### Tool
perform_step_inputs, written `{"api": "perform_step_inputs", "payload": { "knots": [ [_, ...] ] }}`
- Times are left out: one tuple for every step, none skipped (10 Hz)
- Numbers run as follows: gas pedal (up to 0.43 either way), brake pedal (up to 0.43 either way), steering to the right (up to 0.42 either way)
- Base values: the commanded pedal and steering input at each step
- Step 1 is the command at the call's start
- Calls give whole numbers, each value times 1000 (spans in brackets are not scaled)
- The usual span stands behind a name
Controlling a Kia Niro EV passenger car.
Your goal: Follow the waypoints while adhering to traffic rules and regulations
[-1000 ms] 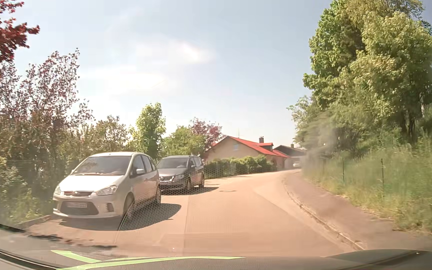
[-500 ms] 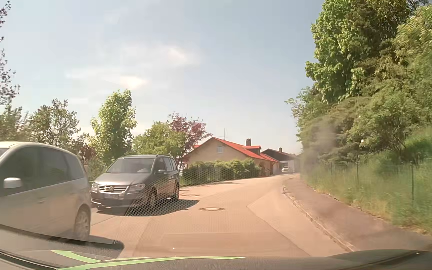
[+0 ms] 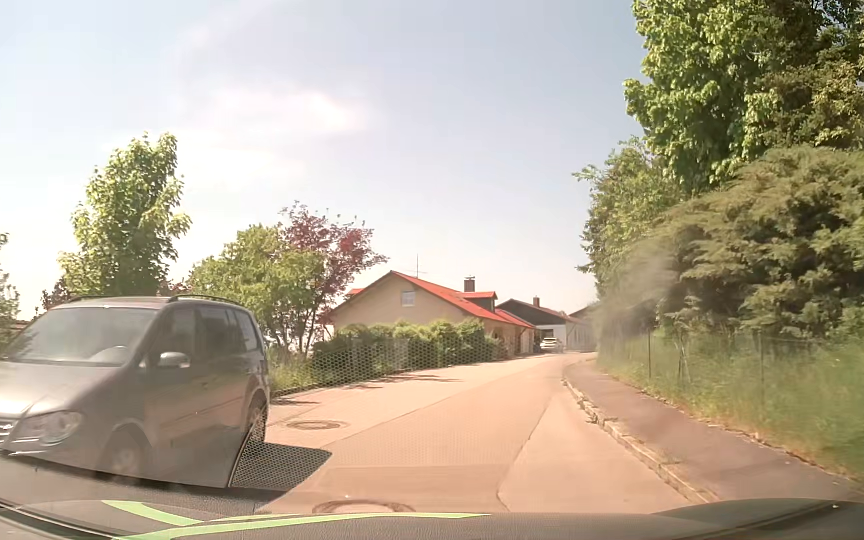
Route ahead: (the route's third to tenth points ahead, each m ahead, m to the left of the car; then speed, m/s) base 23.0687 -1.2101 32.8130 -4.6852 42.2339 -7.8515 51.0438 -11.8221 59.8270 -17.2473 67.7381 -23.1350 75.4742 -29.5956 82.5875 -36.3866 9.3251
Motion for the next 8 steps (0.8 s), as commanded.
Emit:
{"api": "perform_step_inputs", "payload": {
  "knots": [
    [157,0,51],
    [157,0,51],
    [157,0,51],
    [157,0,51],
    [157,0,50],
    [157,0,49],
    [157,0,48],
    [157,0,48]
  ]
}}
